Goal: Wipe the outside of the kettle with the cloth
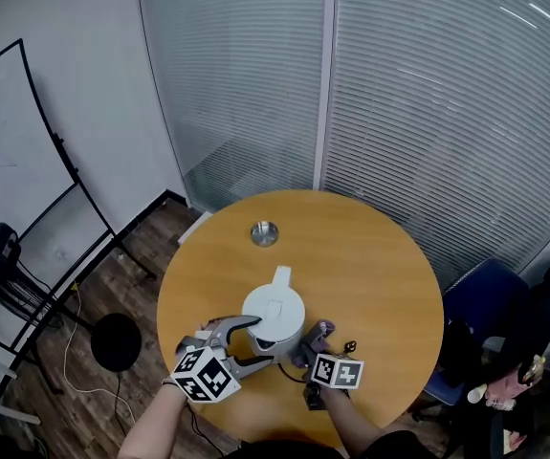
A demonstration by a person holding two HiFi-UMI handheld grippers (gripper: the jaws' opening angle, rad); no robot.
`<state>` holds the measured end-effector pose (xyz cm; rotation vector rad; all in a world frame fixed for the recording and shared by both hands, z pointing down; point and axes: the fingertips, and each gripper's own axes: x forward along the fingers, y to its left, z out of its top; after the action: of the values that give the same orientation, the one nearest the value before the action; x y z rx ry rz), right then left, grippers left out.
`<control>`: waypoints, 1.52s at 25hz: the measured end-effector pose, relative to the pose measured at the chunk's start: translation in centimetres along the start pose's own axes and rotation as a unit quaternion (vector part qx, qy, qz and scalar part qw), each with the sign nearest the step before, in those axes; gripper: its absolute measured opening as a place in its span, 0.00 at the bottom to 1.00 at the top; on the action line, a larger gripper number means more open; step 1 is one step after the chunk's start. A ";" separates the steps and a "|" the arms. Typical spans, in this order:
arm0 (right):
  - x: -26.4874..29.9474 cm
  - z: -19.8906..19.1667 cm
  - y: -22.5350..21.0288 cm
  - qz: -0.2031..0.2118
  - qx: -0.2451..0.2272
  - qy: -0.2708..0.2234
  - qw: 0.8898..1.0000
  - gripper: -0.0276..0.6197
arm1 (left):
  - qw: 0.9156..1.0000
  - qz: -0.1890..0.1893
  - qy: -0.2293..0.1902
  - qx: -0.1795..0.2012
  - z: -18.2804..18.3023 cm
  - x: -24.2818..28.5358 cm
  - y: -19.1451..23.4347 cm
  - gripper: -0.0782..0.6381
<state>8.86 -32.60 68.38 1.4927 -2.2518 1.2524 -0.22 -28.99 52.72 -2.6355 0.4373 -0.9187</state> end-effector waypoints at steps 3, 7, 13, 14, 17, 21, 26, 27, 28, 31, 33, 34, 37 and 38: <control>-1.4 1.6 0.1 0.003 -0.009 -0.017 1.000 0.11 | 1.000 0.002 -0.006 -0.001 0.0 -0.1 0.1 0.57; -4.5 7.4 1.0 0.018 -0.022 -0.097 0.995 0.11 | 1.000 0.008 -0.017 -0.009 0.1 -0.2 0.4 0.57; -8.6 16.9 5.3 0.107 -0.041 -0.219 0.969 0.11 | 1.000 0.012 -0.024 -0.015 0.1 -0.1 0.4 0.57; -9.0 18.0 6.1 0.124 -0.046 -0.230 0.964 0.11 | 1.000 0.011 -0.025 -0.014 0.1 -0.1 0.4 0.57; -9.3 19.6 8.0 0.165 -0.066 -0.243 0.954 0.11 | 0.999 0.012 -0.026 -0.014 0.1 -0.1 0.4 0.57; -7.9 19.0 8.5 0.199 -0.074 -0.217 0.953 0.11 | 0.999 0.015 -0.029 -0.017 0.2 -0.1 0.5 0.57; -5.3 16.6 6.7 0.204 -0.047 -0.177 0.962 0.11 | 0.999 0.020 -0.031 -0.019 0.2 -0.1 0.5 0.57; -4.7 15.9 6.3 0.201 -0.043 -0.166 0.965 0.11 | 0.999 0.021 -0.032 -0.019 0.2 -0.1 0.5 0.57; -4.0 15.1 5.9 0.196 -0.039 -0.154 0.968 0.11 | 0.999 0.021 -0.032 -0.020 0.3 -0.1 0.5 0.57; -1.6 12.4 4.0 0.173 -0.033 -0.115 0.978 0.11 | 0.999 0.024 -0.034 -0.022 0.3 -0.1 0.6 0.57; 0.0 10.5 2.4 0.147 -0.034 -0.088 0.985 0.11 | 0.999 0.026 -0.035 -0.023 0.4 0.0 0.6 0.57; 0.7 9.4 1.6 0.130 -0.034 -0.072 0.988 0.11 | 0.999 0.026 -0.035 -0.024 0.4 0.0 0.6 0.57; 2.5 6.0 -1.0 0.075 -0.030 -0.018 0.997 0.11 | 0.999 0.029 -0.037 -0.025 0.4 -0.1 0.6 0.57; 2.9 4.9 -1.7 0.058 -0.032 -0.001 0.998 0.11 | 0.999 0.030 -0.038 -0.025 0.4 -0.1 0.6 0.57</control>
<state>10.28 -38.37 67.80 1.3591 -2.3861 1.1980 -0.12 -29.43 52.14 -2.6762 0.5232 -0.7971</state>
